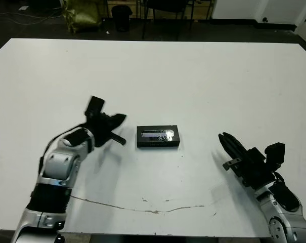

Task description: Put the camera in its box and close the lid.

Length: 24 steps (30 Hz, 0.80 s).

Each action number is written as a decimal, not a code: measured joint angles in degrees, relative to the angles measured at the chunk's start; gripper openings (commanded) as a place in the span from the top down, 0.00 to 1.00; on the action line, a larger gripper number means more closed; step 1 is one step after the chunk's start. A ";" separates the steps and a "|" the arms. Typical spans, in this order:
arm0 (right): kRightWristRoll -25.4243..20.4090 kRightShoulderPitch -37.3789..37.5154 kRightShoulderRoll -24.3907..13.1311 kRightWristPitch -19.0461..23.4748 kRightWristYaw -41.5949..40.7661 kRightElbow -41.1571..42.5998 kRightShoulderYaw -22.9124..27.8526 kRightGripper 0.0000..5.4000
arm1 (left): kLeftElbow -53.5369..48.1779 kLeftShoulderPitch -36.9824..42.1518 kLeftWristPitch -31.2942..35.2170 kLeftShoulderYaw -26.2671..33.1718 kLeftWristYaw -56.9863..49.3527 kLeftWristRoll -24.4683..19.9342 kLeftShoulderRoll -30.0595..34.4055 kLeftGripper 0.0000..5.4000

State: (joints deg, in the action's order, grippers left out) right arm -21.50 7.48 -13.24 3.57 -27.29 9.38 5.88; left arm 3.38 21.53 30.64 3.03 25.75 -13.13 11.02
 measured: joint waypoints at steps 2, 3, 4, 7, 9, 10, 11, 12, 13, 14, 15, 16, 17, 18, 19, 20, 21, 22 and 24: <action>-0.29 -0.01 0.00 0.00 -0.03 0.05 0.15 1.00 | -1.12 0.07 -1.28 1.98 -0.54 -1.70 -0.04 1.00; -0.40 -0.04 0.01 -0.02 -0.07 0.05 0.33 1.00 | -1.99 0.04 -1.85 2.97 -1.02 -2.46 -0.06 1.00; -0.47 -0.12 0.01 -0.06 -0.07 0.06 0.57 1.00 | -3.06 -0.04 -2.54 3.99 -1.56 -3.15 -0.09 1.00; -0.19 -0.17 0.01 -0.05 0.83 1.25 1.31 1.00 | -7.57 -1.75 -5.44 6.65 -3.19 -5.21 -0.32 1.00; -0.15 -0.18 0.03 0.47 2.59 3.44 1.79 1.00 | -9.52 -4.16 -8.92 7.70 -3.27 -6.27 -0.59 1.00; -0.22 -0.18 0.07 1.05 3.38 4.42 1.95 1.00 | -10.16 -5.60 -10.87 7.99 -3.24 -6.46 -0.84 1.00; -0.34 -0.17 0.21 1.66 4.23 5.39 2.03 1.00 | -10.92 -7.11 -12.67 8.23 -3.32 -6.50 -1.12 1.00; -0.34 -0.12 0.49 2.53 5.41 6.49 2.09 1.00 | -11.79 -8.67 -14.14 8.40 -3.53 -6.50 -1.39 1.00; -0.13 -0.01 0.97 3.87 7.43 8.15 2.09 1.00 | -13.12 -10.48 -15.37 8.60 -4.06 -6.49 -1.78 1.00; 0.17 0.10 1.46 5.12 9.50 9.73 2.06 1.00 | -14.24 -12.09 -16.23 8.69 -4.69 -6.48 -2.12 1.00; 0.64 0.16 2.27 6.23 11.75 11.47 2.00 1.00 | -15.51 -13.79 -17.34 8.73 -5.24 -6.46 -2.39 1.00; 1.13 0.19 3.02 7.07 13.63 12.97 1.81 1.00 | -16.73 -15.44 -18.61 8.76 -5.66 -6.46 -2.67 1.00; 1.39 0.21 3.67 7.54 15.06 14.12 1.59 1.00 | -17.68 -16.87 -19.69 8.79 -5.97 -6.48 -2.97 1.00; 2.17 0.19 4.32 7.86 16.44 15.11 1.26 1.00 | -18.64 -18.30 -20.51 8.89 -6.47 -6.64 -3.41 1.00; 2.99 0.16 4.92 7.99 17.77 15.86 0.78 1.00 | -19.69 -19.72 -21.02 8.95 -7.00 -6.92 -4.05 1.00; 4.18 0.12 5.33 8.25 19.00 16.42 0.18 1.00 | -20.51 -21.04 -21.61 8.87 -7.58 -7.16 -4.74 1.00; 5.30 0.11 5.73 8.30 20.20 16.85 -0.37 1.00 | -21.31 -22.47 -22.34 8.72 -8.40 -7.14 -5.45 1.00; 6.29 0.07 6.23 8.30 21.21 17.05 -0.80 1.00 | -22.03 -23.99 -23.40 8.52 -9.50 -6.74 -6.47 1.00; 7.89 0.10 7.26 8.30 22.74 17.15 -1.74 1.00 | -22.42 -26.70 -26.52 7.48 -11.74 -5.45 -9.03 1.00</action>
State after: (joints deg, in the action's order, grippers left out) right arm -13.61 7.58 -5.98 11.86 -4.54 26.53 4.14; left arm -19.04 -5.17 4.12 10.51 14.01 -18.58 1.99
